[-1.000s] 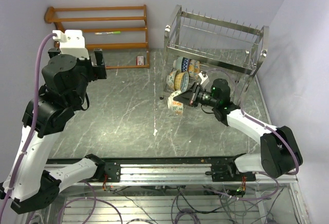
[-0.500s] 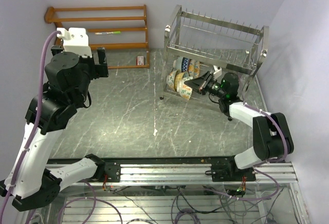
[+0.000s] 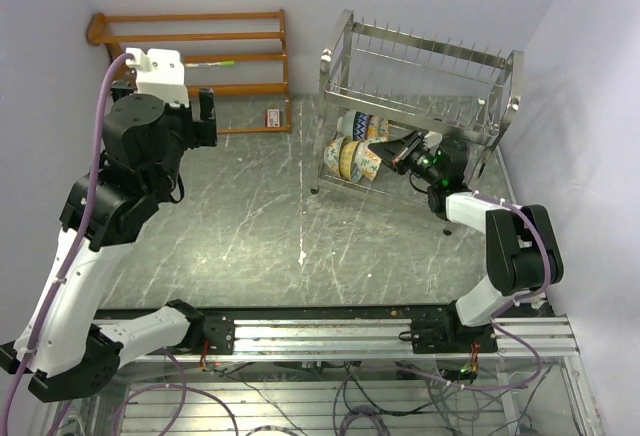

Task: Load the bowls into the dish rack

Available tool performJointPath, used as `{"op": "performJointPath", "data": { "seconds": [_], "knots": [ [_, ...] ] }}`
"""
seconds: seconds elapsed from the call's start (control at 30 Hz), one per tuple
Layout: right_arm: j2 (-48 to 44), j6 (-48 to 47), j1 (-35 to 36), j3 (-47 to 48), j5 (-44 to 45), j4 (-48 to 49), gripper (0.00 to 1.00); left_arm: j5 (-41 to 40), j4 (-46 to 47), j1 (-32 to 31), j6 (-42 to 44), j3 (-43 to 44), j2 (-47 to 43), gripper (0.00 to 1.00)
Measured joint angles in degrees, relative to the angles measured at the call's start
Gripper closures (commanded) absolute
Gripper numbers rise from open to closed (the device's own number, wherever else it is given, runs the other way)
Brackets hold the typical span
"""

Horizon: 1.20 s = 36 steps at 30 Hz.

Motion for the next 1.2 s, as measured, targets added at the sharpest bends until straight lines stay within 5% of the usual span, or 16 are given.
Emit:
{"op": "performJointPath", "data": {
  "seconds": [1.03,1.2],
  "knots": [
    [14.4,10.78,-0.2,-5.16,5.62,22.34,1.0,2.1,2.36,0.0,3.19,-3.26,2.56,0.01],
    [12.57,8.31,-0.13,-4.87,6.14,18.23,0.85,2.1,2.91,0.0,3.54,-4.0,2.34,0.01]
  ]
}}
